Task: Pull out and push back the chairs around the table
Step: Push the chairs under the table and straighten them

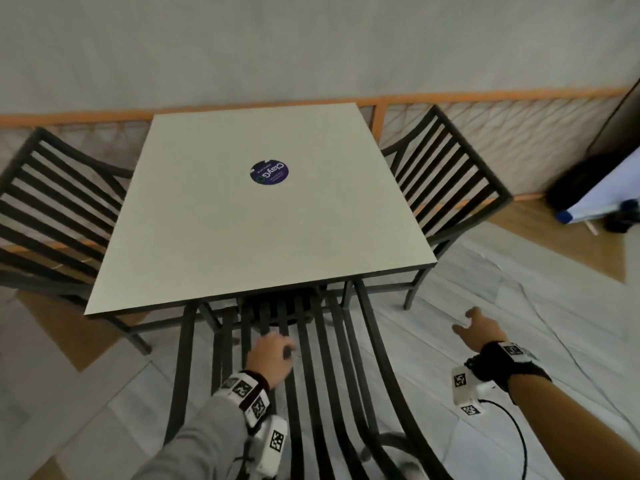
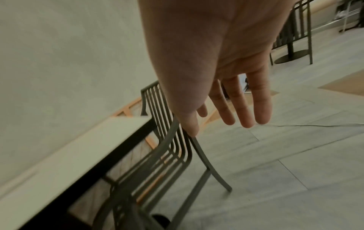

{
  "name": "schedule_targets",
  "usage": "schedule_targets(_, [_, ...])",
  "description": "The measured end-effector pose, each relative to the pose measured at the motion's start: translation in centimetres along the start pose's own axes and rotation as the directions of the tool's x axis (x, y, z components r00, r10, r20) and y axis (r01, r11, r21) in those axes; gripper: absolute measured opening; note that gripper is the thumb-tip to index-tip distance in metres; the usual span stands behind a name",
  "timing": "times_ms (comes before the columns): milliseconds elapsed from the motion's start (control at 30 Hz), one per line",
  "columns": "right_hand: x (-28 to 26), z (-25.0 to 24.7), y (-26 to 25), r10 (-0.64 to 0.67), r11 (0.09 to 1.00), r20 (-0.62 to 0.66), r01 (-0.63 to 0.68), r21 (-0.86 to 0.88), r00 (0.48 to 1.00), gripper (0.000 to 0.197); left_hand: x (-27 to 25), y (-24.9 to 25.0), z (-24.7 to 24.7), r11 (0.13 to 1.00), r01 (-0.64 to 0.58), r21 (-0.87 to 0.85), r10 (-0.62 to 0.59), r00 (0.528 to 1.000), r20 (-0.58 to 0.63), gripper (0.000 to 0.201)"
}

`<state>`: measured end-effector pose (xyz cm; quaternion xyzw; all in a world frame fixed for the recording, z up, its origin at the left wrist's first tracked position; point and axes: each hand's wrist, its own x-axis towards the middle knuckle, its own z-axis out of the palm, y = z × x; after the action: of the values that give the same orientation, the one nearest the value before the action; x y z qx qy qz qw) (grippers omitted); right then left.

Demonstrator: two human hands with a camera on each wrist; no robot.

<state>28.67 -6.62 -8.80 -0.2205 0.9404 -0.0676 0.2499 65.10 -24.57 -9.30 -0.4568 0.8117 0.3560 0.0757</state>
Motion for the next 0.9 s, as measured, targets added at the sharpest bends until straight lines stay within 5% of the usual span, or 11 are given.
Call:
schedule_targets(167, [4.9,-8.5,5.1,-0.019,0.998,-0.046,0.022,0.053,0.999,0.049,1.5,14.1,-1.0,0.951,-0.310,0.009,0.308,0.945,0.110,0.030])
schedule_targets(267, [10.1,-14.1,6.7,-0.081,0.995,-0.083,0.086,0.053,0.993,0.046,4.0,22.1,-0.3,0.929,-0.369,-0.029,0.370,0.921,0.123,0.035])
schedule_targets(433, [18.9,-22.2,5.7,-0.240,0.963,-0.190,0.259,0.077,0.952,0.043,12.3,32.9,5.3,0.947,-0.292,-0.134,0.310,0.940,0.144,0.049])
schedule_targets(600, [24.3,-25.2,3.9,-0.397,0.907,-0.200,0.416,0.060,0.896,0.045,21.4,40.2,10.7,0.957,-0.149,-0.250,0.186,0.973,0.133,0.064])
schedule_targets(767, [28.0,-23.8,2.9,-0.486,0.861,-0.119,0.497,0.106,0.866,0.053,29.3,43.0,14.9,0.935,0.011,-0.353,-0.043,0.996,-0.082,0.079])
schedule_targets(900, [31.0,-21.3,3.1,-0.552,0.818,-0.102,0.561,0.124,0.828,0.054,34.5,40.6,17.7,0.959,0.095,-0.267,-0.179,0.934,-0.308,0.081])
